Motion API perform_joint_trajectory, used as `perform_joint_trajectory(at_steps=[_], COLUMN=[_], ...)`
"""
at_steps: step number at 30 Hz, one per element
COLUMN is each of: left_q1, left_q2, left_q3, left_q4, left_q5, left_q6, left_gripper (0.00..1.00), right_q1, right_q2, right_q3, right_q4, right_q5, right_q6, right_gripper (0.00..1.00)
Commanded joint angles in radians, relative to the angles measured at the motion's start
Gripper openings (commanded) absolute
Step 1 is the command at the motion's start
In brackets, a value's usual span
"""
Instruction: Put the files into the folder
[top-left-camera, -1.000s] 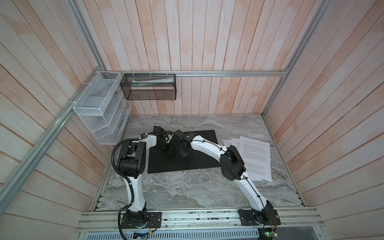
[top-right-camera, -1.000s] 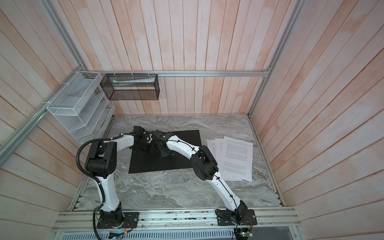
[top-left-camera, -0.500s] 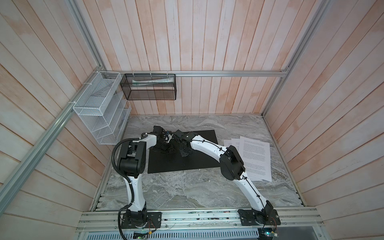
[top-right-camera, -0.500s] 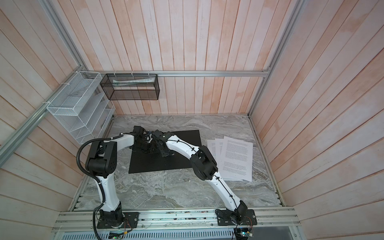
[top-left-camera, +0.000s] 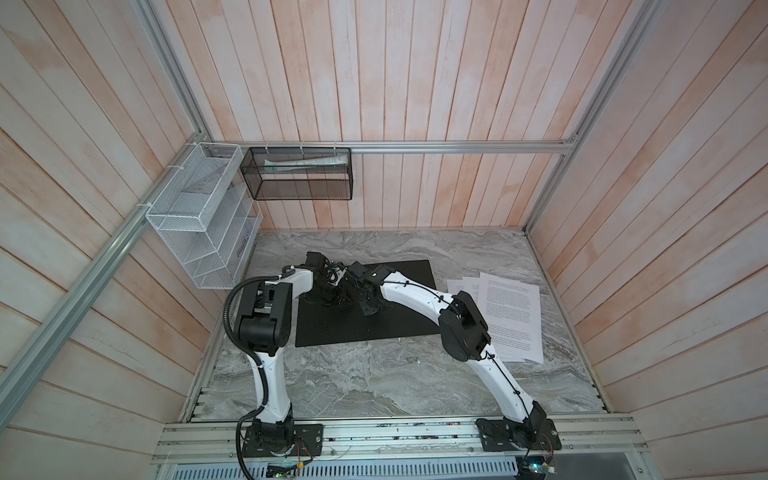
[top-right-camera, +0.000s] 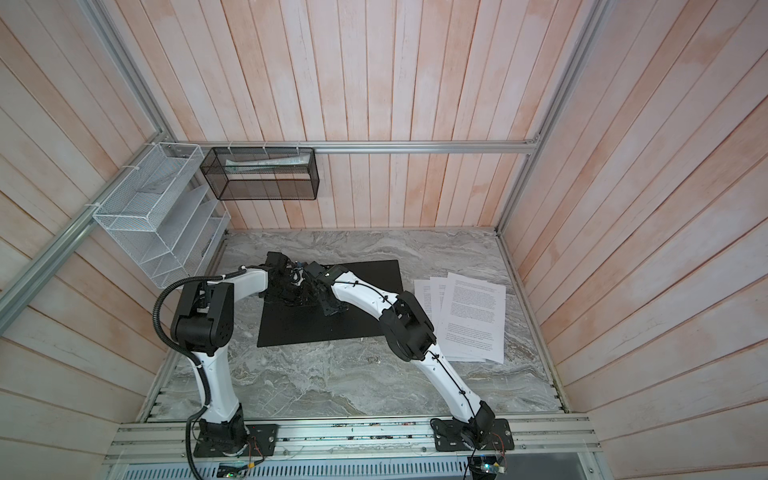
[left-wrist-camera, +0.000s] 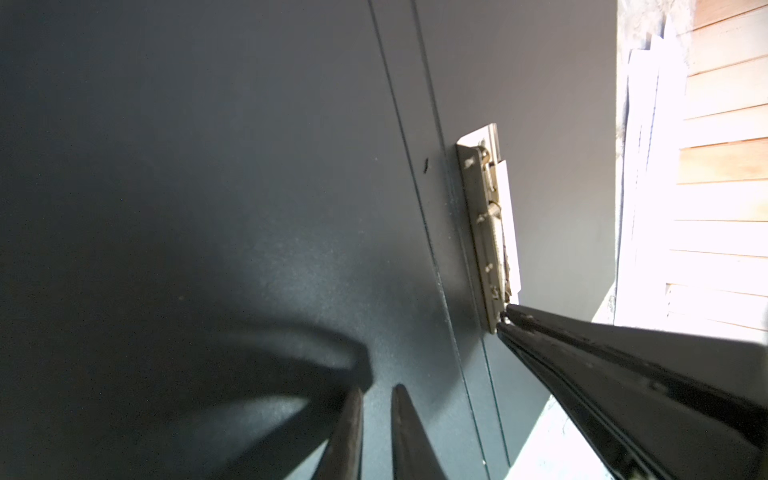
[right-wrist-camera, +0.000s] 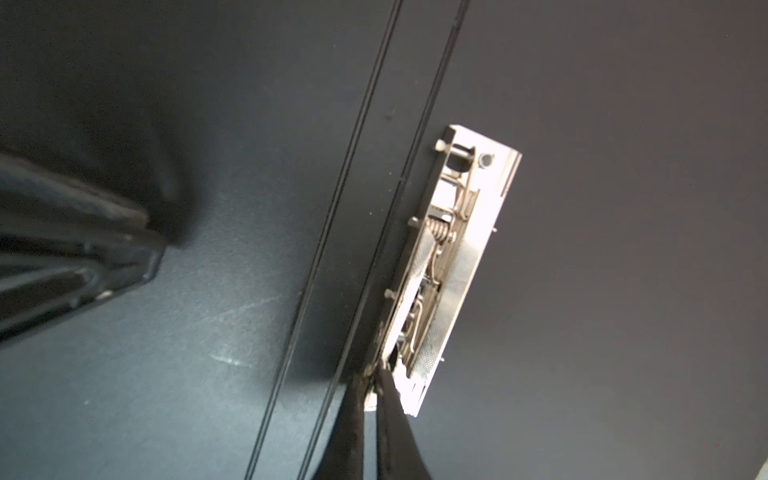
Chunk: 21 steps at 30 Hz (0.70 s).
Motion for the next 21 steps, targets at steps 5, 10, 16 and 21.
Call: perform_joint_trajectory(at_steps=[5,10,16,21], left_q1=[0.005,0.01,0.014,0.018], left_q2=[0.041,0.036,0.035,0.033], left_q3=[-0.005,-0.009,-0.009,-0.012], left_q4=[-0.075,-0.081,-0.092,-0.092], left_q5=[-0.07,-0.072,-0.069,-0.066], left_q6=[0.013,0.01,0.004,0.004], left_gripper=[0.18,0.18,0.18,0.18], right_q1=[-0.009,-0.02,-0.023,-0.026], right_q2=[0.069,0.088,0.101,0.107], right_q3=[-0.061,-0.063,-0.07,-0.066], right_q4=[-0.05,-0.058,-0.068,-0.066], right_q5=[-0.049,-0.054,-0.067,-0.076], right_q6=[0.0,0.002,0.004,-0.002], right_gripper=[0.06,0.05,0.02,0.02])
